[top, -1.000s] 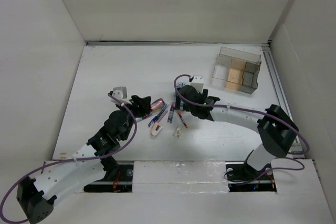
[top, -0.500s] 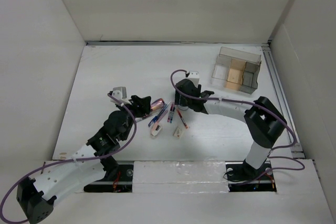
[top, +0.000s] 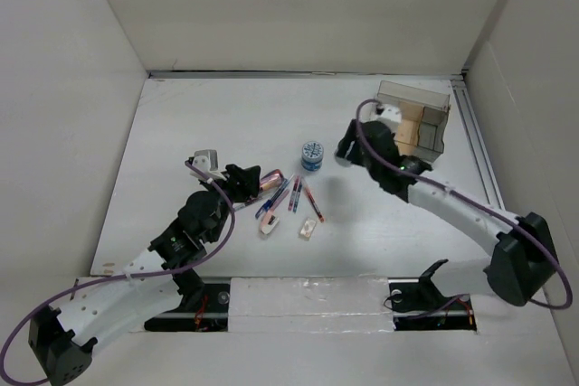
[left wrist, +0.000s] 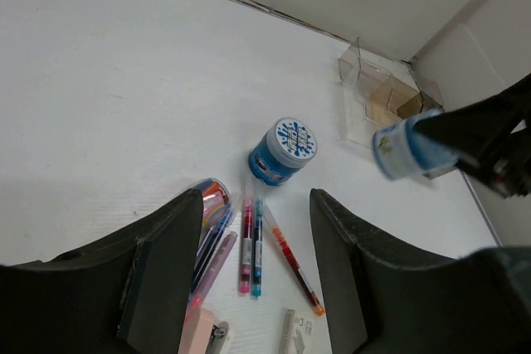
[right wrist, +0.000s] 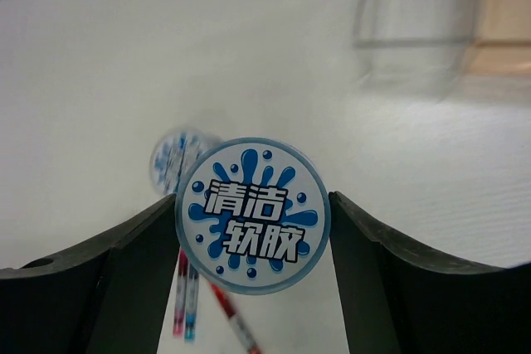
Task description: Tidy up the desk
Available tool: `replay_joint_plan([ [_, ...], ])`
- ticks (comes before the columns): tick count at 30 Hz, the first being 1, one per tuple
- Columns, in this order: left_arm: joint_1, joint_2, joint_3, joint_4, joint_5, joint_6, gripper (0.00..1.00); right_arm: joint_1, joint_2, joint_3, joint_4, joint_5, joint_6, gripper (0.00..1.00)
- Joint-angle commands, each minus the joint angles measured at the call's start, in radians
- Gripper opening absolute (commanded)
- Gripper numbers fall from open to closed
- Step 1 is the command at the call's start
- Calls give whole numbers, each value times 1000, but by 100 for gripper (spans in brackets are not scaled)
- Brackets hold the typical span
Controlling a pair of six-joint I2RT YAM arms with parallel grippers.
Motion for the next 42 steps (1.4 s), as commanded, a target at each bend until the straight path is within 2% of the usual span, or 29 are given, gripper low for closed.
replay_joint_plan([
  [1, 2, -15, 29, 28, 5, -6, 50, -186, -40, 34, 63, -1, 19, 55],
  [6, 2, -35, 22, 30, 1, -5, 50, -465, 28, 153, 75, -9, 70, 57],
  [11, 2, -38, 24, 34, 26, -6, 50, -657, 163, 294, 56, -29, 113, 57],
  [13, 2, -38, 22, 35, 32, -6, 50, -696, 201, 339, 46, -30, 113, 57],
  [18, 2, -35, 24, 36, 40, -8, 50, -757, 338, 532, -51, -17, 99, 57],
  [21, 2, -37, 24, 35, 40, -12, 50, -777, 387, 563, -62, -6, 73, 57],
  [27, 2, -58, 27, 21, 28, -15, 50, -790, 430, 554, -55, 7, 56, 58],
  [37, 2, -60, 19, 30, 41, -18, 50, -820, 471, 509, -48, -64, 93, 58],
  [42, 2, -52, 22, 28, 38, -17, 50, -830, 557, 564, -98, -122, 108, 62],
])
